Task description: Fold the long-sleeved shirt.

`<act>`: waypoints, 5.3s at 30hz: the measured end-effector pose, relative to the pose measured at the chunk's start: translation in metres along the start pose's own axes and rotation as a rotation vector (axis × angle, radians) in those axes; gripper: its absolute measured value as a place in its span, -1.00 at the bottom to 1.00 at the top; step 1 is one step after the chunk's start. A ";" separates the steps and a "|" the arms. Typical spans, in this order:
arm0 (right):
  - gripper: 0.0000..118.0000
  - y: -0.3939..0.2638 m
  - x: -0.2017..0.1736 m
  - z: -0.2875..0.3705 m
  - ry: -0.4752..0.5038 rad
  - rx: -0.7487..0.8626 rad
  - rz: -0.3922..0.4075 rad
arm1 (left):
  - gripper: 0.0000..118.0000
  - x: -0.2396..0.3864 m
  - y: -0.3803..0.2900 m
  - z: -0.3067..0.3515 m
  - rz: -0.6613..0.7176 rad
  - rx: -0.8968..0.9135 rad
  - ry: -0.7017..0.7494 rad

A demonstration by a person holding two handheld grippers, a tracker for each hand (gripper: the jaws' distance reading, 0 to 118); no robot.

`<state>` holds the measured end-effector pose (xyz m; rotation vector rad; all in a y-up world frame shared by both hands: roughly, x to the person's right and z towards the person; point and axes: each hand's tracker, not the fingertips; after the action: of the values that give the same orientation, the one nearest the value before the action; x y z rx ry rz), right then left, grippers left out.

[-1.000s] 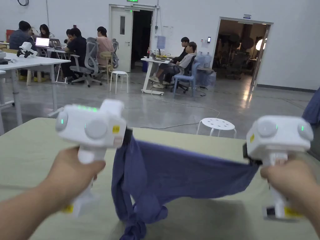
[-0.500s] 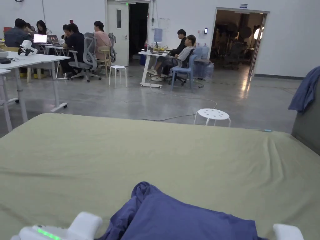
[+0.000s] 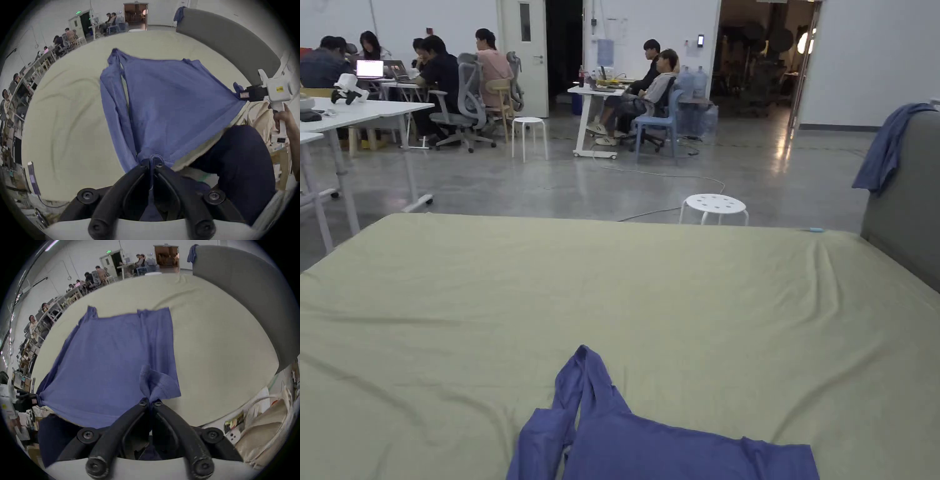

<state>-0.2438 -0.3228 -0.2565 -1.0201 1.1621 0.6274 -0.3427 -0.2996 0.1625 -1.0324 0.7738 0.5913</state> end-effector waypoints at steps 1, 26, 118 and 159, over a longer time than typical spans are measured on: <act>-1.00 -0.002 -0.001 -0.007 -0.005 -0.016 0.003 | -1.00 0.000 -0.002 -0.008 0.008 -0.015 0.003; -1.00 0.028 -0.016 0.058 0.235 0.115 -0.067 | -1.00 -0.004 0.016 0.016 0.467 0.171 -0.298; -0.91 0.605 -0.113 0.252 -0.007 0.815 -0.017 | -0.84 -0.194 0.572 0.281 0.364 0.926 0.168; -0.91 0.009 0.000 -0.045 0.048 -0.020 0.249 | -0.84 -0.076 -0.005 -0.016 0.456 0.048 0.048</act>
<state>-0.2715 -0.3594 -0.2616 -0.9178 1.3396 0.8154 -0.3886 -0.3220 0.2206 -0.8298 1.0717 0.9342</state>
